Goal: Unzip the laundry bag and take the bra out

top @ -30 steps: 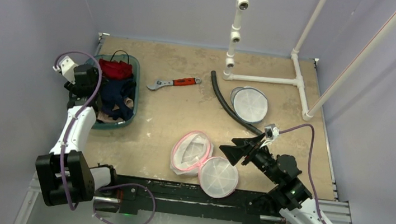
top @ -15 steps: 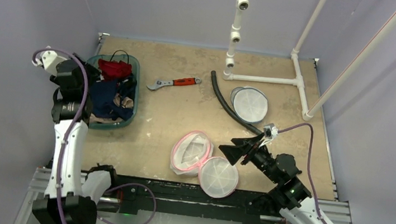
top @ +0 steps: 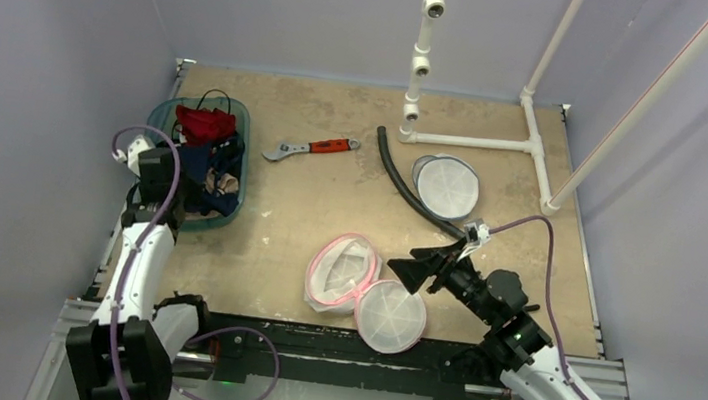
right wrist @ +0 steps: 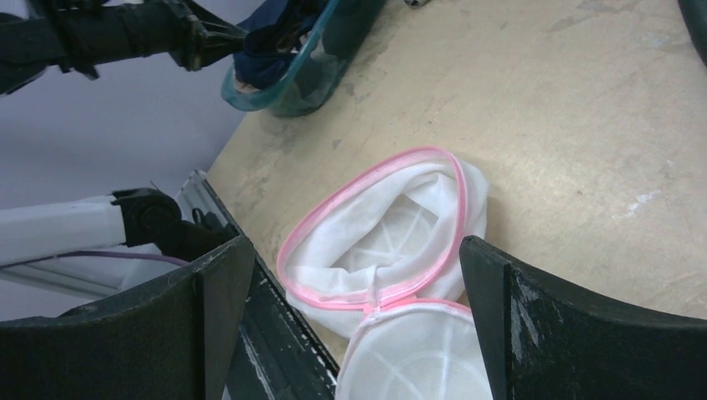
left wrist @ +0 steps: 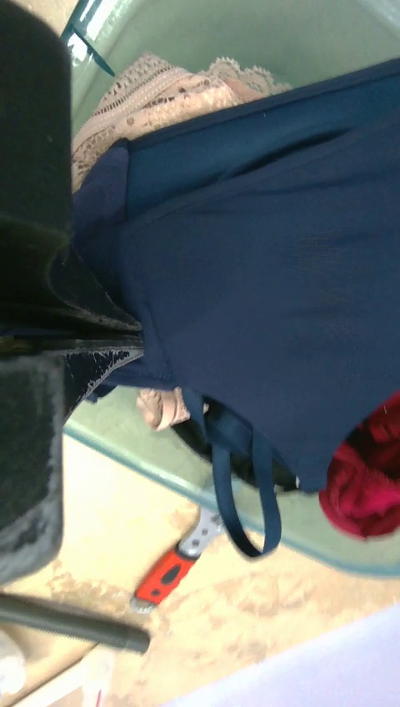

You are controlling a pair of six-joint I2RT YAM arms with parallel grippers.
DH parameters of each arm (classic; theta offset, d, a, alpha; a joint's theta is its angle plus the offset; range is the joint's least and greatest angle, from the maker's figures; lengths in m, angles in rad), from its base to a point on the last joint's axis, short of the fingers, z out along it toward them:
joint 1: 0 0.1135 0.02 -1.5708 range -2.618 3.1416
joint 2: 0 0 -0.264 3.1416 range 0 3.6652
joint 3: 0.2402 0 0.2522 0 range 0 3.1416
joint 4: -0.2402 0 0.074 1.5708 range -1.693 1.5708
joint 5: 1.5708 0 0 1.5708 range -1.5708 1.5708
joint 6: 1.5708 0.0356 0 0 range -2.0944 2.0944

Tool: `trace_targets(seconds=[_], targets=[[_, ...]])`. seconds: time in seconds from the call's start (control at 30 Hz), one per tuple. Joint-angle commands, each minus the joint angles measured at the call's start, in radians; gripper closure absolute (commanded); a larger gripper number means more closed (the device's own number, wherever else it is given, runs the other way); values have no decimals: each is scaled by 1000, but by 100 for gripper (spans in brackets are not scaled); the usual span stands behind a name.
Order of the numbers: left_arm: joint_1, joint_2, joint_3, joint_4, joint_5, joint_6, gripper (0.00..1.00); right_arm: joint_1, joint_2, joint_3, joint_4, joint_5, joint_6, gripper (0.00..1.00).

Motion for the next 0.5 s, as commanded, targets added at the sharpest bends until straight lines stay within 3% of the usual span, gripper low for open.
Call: trace_targets(seconds=[0.0, 0.1, 0.2, 0.3, 0.47], targets=[[-26, -139, 23, 107, 100, 54, 91, -1, -8, 48, -88, 105, 25, 4], [-174, -208, 99, 66, 117, 123, 72, -2, -4, 69, -200, 225, 93, 3], [-381, -271, 121, 35, 82, 165, 60, -1, 9, 89, -238, 319, 142, 4], [-545, -316, 89, 32, 79, 183, 57, -1, 81, 139, -284, 384, 173, 4], [-814, -278, 17, 47, 23, 193, 55, -1, 247, 173, -278, 369, 188, 5]])
